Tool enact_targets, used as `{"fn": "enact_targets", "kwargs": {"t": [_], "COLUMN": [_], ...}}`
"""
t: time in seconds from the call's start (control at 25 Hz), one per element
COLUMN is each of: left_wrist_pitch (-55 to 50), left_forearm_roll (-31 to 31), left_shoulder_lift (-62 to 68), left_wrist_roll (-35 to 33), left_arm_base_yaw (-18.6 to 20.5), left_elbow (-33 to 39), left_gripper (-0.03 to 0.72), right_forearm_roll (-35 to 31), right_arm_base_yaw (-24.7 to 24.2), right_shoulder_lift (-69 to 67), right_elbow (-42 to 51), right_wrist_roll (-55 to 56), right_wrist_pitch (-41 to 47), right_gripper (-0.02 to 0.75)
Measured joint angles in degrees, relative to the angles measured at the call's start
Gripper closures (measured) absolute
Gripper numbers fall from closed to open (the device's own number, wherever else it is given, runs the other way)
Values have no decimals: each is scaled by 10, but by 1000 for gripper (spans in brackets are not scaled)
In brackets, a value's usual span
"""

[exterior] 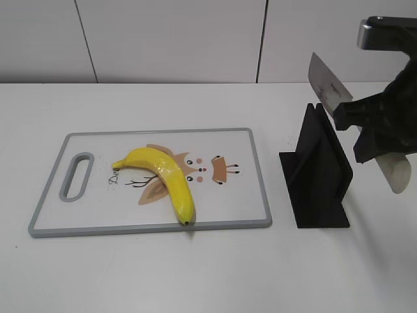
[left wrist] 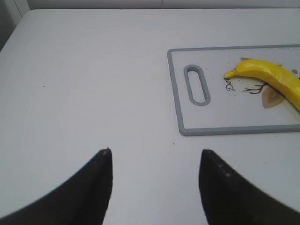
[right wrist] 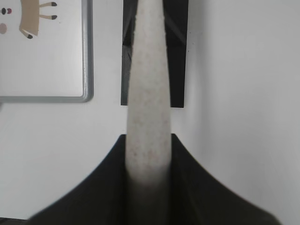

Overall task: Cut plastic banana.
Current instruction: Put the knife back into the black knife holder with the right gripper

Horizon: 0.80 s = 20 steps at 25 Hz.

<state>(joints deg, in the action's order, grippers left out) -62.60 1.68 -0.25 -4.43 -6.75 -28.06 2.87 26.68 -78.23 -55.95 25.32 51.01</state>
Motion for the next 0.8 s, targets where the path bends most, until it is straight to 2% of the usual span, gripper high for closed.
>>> {"fn": "enact_targets", "kwargs": {"t": [0.8], "left_wrist_pitch": [2], "left_forearm_roll": [-2], "left_shoulder_lift": [0], "left_wrist_roll": [10], "left_arm_base_yaw": [0], "left_elbow": [0], "left_gripper": [136], "right_forearm_roll": [-21], "right_arm_base_yaw": [0], "right_shoulder_lift": [-75], "right_elbow": [0], "right_wrist_roll": [2], "right_wrist_pitch": [-5], "right_gripper": [571]}}
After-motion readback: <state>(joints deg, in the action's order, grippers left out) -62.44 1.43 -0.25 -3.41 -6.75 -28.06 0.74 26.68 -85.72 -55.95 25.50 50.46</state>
